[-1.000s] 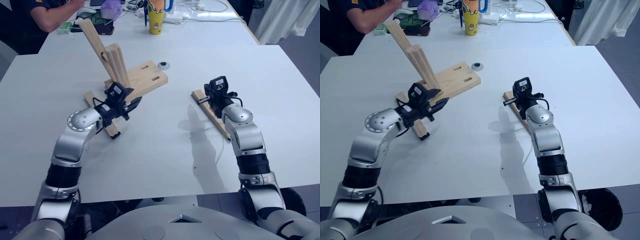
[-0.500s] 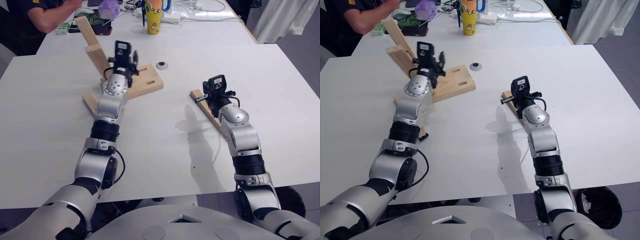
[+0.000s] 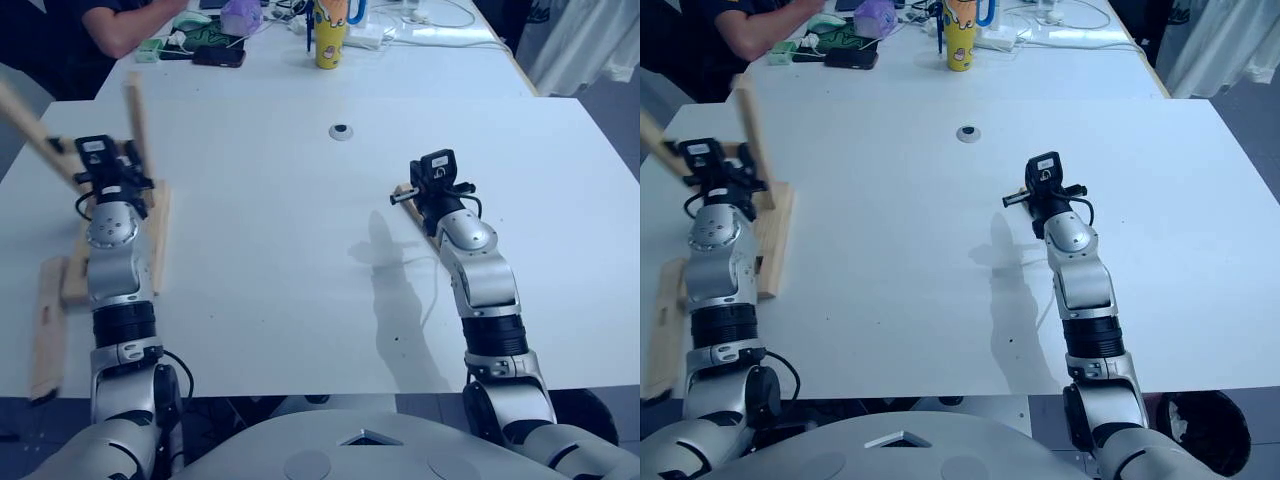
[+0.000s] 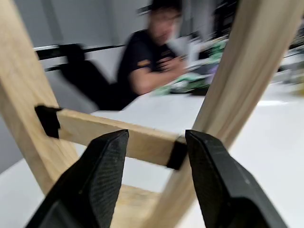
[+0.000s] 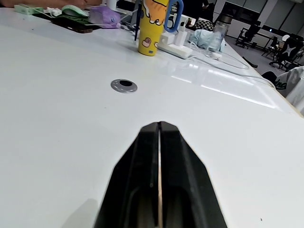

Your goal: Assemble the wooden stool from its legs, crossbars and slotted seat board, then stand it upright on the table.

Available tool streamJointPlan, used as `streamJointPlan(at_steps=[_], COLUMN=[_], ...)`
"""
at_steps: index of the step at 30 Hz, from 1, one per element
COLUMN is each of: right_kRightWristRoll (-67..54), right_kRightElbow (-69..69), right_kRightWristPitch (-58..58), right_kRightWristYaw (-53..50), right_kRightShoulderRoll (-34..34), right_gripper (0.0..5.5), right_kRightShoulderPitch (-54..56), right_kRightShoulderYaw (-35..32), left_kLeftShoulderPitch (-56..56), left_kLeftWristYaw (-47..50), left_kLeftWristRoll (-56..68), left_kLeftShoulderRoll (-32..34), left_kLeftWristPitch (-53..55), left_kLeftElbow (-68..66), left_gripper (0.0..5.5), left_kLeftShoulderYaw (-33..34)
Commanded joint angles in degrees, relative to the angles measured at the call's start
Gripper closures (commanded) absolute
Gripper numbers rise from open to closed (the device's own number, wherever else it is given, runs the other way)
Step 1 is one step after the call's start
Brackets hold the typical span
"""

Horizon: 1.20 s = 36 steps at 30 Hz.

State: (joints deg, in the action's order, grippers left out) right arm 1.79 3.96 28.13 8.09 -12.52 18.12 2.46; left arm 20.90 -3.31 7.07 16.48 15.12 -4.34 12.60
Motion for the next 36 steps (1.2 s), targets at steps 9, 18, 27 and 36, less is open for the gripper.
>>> streamJointPlan(at_steps=[9, 18, 27, 36], right_kRightWristRoll=[0.05, -0.14, -0.17, -0.17], right_kRightElbow=[1.34, 1.14, 1.13, 1.68], right_kRightWristPitch=[1.50, 1.48, 1.49, 1.95], right_kRightWristYaw=[1.23, 1.96, 2.18, 2.55], right_kRightShoulderRoll=[-1.31, -1.90, -2.03, -1.97], right_gripper=[5.50, 5.50, 5.50, 5.50], right_kRightShoulderPitch=[-1.43, -1.05, -1.35, -1.61], right_kRightShoulderYaw=[-0.37, -0.91, -1.05, -0.73], left_kLeftShoulderPitch=[-8.80, -11.00, -6.53, -0.89], left_kLeftWristYaw=[-10.23, -4.81, -8.45, -9.86], left_kLeftWristRoll=[7.41, -4.86, -13.99, -14.70], left_kLeftShoulderRoll=[1.19, 12.25, 20.61, 19.50], left_kLeftWristPitch=[5.61, 3.62, -7.94, -14.43], left_kLeftElbow=[13.59, 0.49, -22.23, -35.31], left_gripper=[3.27, 3.27, 3.27, 3.27], left_kLeftShoulderYaw=[-1.68, 2.45, -4.04, -7.07])
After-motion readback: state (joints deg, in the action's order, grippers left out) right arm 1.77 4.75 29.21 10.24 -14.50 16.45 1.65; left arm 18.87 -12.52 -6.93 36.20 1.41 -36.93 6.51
